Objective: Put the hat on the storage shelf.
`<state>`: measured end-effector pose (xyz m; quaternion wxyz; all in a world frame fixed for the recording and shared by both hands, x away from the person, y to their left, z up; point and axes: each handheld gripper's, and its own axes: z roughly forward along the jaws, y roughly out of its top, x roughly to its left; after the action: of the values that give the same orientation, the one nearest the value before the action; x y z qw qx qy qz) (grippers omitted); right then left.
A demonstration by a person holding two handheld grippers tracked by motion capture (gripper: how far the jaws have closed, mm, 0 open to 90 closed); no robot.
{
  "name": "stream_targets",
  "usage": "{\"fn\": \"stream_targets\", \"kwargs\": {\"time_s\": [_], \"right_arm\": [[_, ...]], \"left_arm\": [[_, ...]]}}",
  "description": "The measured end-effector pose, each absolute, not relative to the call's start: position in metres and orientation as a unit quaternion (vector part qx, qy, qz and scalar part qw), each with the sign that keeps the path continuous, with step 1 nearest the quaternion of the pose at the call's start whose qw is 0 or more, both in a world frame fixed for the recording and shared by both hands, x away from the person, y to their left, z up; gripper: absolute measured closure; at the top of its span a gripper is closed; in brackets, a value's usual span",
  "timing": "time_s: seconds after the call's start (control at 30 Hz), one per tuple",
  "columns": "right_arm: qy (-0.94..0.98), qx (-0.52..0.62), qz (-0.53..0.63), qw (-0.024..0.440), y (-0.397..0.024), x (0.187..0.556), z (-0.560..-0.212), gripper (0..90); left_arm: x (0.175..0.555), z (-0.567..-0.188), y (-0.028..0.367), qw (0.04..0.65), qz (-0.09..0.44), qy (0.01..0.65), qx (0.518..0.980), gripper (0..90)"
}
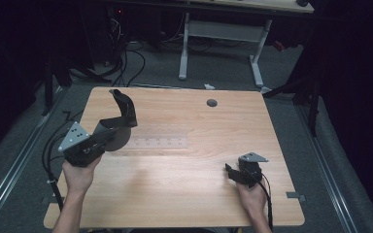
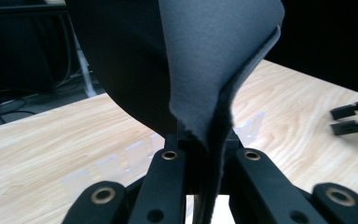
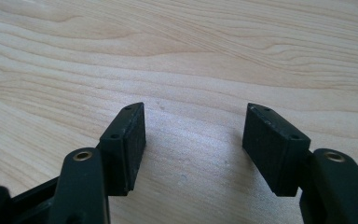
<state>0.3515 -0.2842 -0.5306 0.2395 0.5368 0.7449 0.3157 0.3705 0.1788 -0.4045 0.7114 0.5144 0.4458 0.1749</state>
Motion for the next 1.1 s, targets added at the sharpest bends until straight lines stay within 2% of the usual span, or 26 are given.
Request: {"fn": "stream_targets", "kwargs": {"time_s": [0.47,1.1], "right_arm": [[0.746,0.535,0.316,0.24,-0.284,0.352,-0.531,39.1],[0.746,0.534,0.316,0.24,-0.284,0.352,-0.531,38.9]], "left_arm": [[0.4,-0.42,0.194,0.681,0.235,0.473,0.507,86.2],[0.423,-0.444,0.193,0.66,0.258,0.489,0.509,86.1]]}}
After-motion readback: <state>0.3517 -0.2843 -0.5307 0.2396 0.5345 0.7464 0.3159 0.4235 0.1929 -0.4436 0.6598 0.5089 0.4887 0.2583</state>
